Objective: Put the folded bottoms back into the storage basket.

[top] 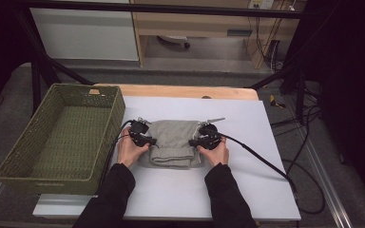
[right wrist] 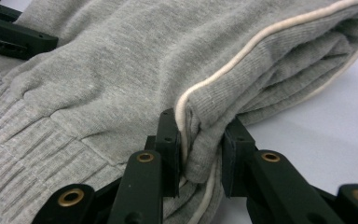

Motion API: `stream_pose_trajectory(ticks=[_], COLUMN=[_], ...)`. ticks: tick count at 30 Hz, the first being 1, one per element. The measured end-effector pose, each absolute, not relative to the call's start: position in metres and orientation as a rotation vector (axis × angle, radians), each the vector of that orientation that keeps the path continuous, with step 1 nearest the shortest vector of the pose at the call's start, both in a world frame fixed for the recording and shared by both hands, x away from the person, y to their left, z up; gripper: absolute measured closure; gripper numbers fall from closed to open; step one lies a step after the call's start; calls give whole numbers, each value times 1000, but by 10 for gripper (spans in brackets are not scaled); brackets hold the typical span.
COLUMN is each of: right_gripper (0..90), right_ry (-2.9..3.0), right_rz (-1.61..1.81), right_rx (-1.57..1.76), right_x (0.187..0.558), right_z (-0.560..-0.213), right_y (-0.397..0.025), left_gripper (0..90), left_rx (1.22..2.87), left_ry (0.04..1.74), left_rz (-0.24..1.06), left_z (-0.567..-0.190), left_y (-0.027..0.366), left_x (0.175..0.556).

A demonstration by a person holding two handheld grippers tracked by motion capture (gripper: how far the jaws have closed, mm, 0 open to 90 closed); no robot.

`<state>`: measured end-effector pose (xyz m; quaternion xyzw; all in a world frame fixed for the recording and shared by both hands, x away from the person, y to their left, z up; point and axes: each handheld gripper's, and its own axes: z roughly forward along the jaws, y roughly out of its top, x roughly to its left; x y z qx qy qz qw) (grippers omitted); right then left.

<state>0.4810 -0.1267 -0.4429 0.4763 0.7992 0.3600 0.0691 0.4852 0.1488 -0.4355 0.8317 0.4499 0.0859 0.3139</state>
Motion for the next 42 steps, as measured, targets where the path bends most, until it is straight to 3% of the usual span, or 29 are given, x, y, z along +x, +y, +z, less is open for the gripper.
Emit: stream_pose_trajectory(ticks=[42], right_gripper=[738], right_ry=[2385], right_rz=[1147], right_rx=[1408], right_x=[470], right_z=[-422], right_y=[-133], left_gripper=[802], left_rx=[2189], left_ry=[1131], left_rz=[212], left_z=[-404], left_y=[148], left_x=[473])
